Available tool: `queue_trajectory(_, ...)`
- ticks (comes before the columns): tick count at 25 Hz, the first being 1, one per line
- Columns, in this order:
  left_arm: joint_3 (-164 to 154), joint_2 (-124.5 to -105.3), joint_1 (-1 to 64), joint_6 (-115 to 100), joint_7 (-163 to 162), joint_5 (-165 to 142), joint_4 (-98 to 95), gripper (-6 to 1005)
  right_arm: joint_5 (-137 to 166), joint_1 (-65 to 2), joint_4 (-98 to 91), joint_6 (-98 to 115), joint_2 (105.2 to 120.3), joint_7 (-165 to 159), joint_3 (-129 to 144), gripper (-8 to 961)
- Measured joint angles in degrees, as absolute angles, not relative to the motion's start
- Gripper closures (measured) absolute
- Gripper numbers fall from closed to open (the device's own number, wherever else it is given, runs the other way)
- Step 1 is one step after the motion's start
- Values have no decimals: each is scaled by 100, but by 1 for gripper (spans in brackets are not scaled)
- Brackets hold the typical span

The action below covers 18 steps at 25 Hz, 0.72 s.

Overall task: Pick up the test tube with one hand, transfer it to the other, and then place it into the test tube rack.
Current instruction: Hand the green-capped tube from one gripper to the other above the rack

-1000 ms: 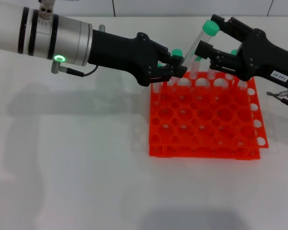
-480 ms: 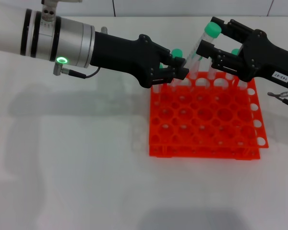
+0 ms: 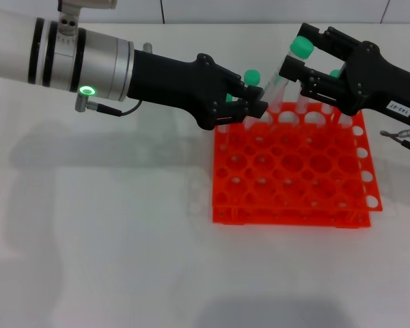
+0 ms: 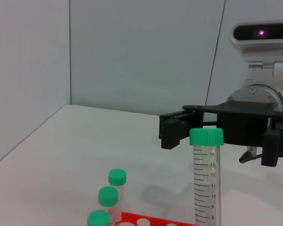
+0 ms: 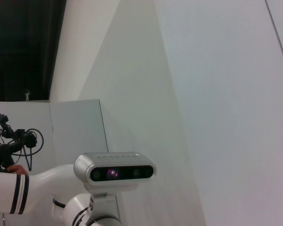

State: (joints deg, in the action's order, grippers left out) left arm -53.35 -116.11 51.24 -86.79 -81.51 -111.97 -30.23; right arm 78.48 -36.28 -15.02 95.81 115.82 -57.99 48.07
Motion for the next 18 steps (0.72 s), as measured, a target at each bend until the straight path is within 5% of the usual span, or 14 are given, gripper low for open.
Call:
queue_trajectory(10, -5392, -11633, 5124, -8677, -8137, -11197, -3024, 815, 7848, -3643, -1495, 9581, 11578, -5873, 4823, 258)
queue_trajectory(13, -5396, -11636, 5124, -8672, -8131, -11197, -3023, 815, 7848, -3645, -1508, 9582, 11574, -5891, 4824, 462)
queue_trajectory(18, -5397, -11646, 5122, -8664, -8130, -11201, -3064, 814, 7841, -3660, -1497, 9581, 11571, -5891, 4823, 624)
